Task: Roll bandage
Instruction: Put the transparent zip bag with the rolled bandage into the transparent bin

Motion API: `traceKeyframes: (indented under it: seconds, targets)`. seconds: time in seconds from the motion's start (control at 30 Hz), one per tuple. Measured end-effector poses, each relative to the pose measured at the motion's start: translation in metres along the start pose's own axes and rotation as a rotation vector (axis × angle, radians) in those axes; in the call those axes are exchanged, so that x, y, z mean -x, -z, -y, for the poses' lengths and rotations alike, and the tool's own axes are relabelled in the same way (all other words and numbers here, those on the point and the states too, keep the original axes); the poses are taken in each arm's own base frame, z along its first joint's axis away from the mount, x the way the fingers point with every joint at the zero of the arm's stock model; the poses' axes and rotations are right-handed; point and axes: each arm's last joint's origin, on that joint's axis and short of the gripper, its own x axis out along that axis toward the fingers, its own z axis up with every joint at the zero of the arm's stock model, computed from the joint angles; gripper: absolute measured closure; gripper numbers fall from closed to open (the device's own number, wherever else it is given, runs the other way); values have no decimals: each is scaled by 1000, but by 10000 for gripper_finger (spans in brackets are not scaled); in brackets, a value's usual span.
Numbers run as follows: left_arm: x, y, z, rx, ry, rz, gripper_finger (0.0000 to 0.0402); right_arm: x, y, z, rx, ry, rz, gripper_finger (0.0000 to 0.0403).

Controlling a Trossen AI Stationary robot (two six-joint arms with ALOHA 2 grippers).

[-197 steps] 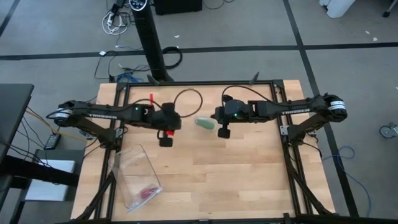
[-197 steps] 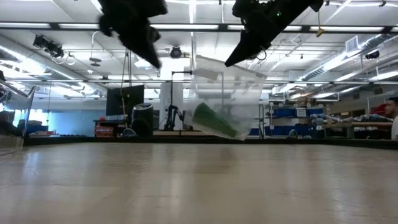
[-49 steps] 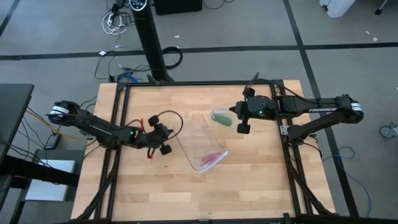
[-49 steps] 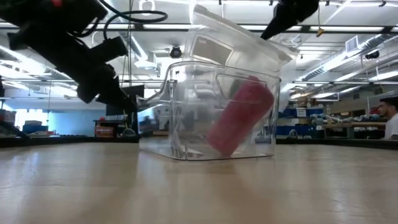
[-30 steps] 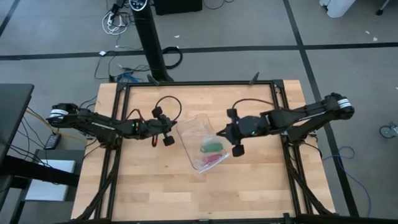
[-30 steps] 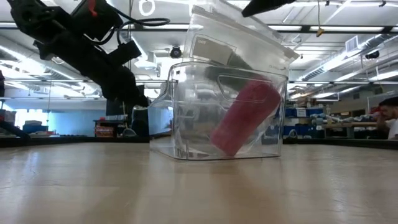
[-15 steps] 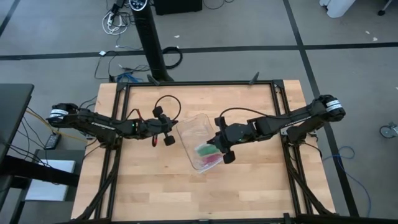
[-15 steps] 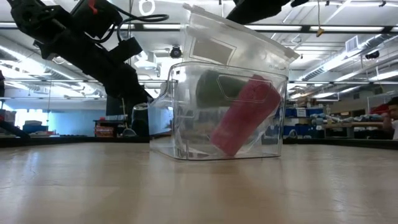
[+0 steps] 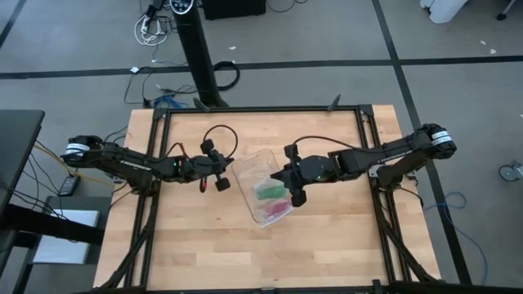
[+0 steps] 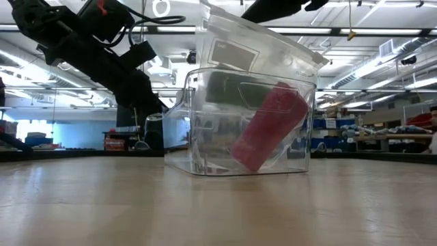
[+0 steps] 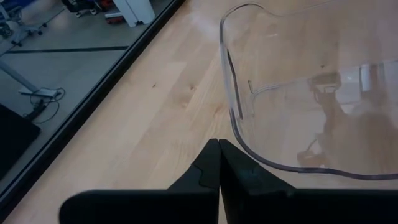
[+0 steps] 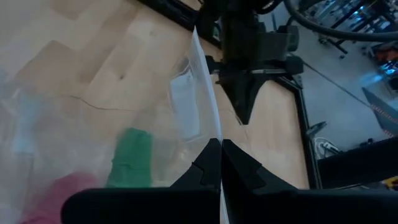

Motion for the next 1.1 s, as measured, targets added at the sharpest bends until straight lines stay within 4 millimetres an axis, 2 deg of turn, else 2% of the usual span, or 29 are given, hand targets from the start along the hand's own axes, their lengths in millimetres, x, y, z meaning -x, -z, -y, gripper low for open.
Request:
traceKeyframes:
  seconds: [0.17,0.4,0.8,1.1]
  targets:
    - [0,0,0,0,-9,0,396,-3,1,-1,-25,-59,11,403]
    - [0,0,0,0,-14,0,396,-1,-2,3,-24,-36,47,403]
    - [0,0,-1,3,-16,-1,396,0,8,-12,-57,-265,-29,403]
    - [0,0,0,12,-15,-1,396,-1,6,-21,-98,-332,-25,403]
